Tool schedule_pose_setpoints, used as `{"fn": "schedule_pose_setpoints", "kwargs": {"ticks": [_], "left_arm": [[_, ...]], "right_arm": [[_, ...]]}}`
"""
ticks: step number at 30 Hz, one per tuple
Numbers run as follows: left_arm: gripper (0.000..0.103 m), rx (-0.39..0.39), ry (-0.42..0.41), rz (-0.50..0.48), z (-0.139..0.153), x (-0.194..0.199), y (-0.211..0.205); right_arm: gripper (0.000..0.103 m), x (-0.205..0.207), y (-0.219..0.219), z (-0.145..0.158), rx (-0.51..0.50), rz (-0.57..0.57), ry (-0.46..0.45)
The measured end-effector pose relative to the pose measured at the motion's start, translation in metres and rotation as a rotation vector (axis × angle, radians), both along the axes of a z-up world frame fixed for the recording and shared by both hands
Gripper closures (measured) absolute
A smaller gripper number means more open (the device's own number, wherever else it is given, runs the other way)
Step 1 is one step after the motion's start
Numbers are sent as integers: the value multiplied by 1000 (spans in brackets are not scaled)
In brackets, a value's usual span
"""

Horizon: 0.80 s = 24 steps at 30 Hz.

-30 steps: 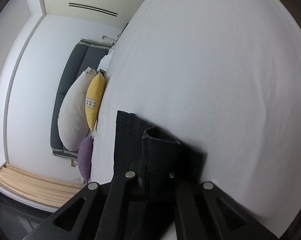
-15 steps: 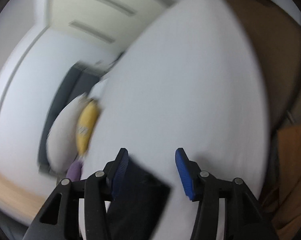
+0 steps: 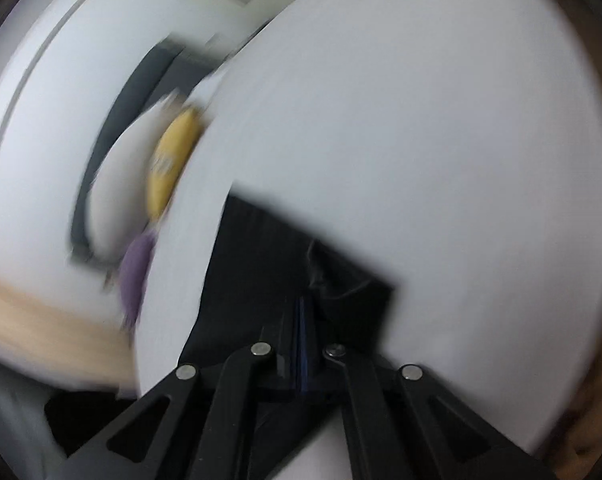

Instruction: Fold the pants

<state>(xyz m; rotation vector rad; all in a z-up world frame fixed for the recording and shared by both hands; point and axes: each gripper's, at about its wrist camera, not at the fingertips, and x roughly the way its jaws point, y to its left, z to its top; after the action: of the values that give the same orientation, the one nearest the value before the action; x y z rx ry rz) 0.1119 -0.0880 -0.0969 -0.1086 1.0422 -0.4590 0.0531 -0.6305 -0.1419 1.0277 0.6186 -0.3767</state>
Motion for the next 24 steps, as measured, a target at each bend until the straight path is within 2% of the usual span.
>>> {"fn": "schedule_pose_setpoints", "kwargs": {"ticks": [1,3,5,7,9,10,12,14,15,16,17,19,21,23,24], "left_arm": [[48,-12,-8,14,5,0,6],[48,-22,-23,75,13,-1,27],[48,-45,-30,138,16,-1,52],[48,-36,-35,178,15,0,70],[48,-25,-18,231,8,2,98],[48,-32,-7,253,5,3,109],[48,-77,3,253,-1,3,118],[48,-53,-13,253,-3,-2,121],[48,-49,-19,252,-4,-4,123],[49,-56,-27,252,-6,-5,124],[49,-70,-32,260,-9,-7,126],[49,-92,-38,276,-12,-9,131],[49,-87,-47,282,-13,-10,133],[49,-86,-56,286,-16,-16,133],[49,-92,-58,288,-16,-16,134]], "right_arm": [[92,7,13,15,-29,37,-11],[89,39,54,43,-10,216,-84],[73,84,127,67,-13,464,-119],[65,115,191,75,9,664,-150],[65,146,272,68,77,878,-174],[64,159,308,59,106,961,-158],[64,187,373,39,129,1099,-98],[64,208,412,11,159,1204,10],[64,219,425,-7,169,1223,79],[71,230,429,-19,161,1225,119],[103,239,426,-31,144,1209,139],[103,257,402,-40,166,1097,129],[103,271,374,-37,141,961,104],[102,278,357,-20,-13,818,120],[97,274,353,-12,-25,794,98]]}}
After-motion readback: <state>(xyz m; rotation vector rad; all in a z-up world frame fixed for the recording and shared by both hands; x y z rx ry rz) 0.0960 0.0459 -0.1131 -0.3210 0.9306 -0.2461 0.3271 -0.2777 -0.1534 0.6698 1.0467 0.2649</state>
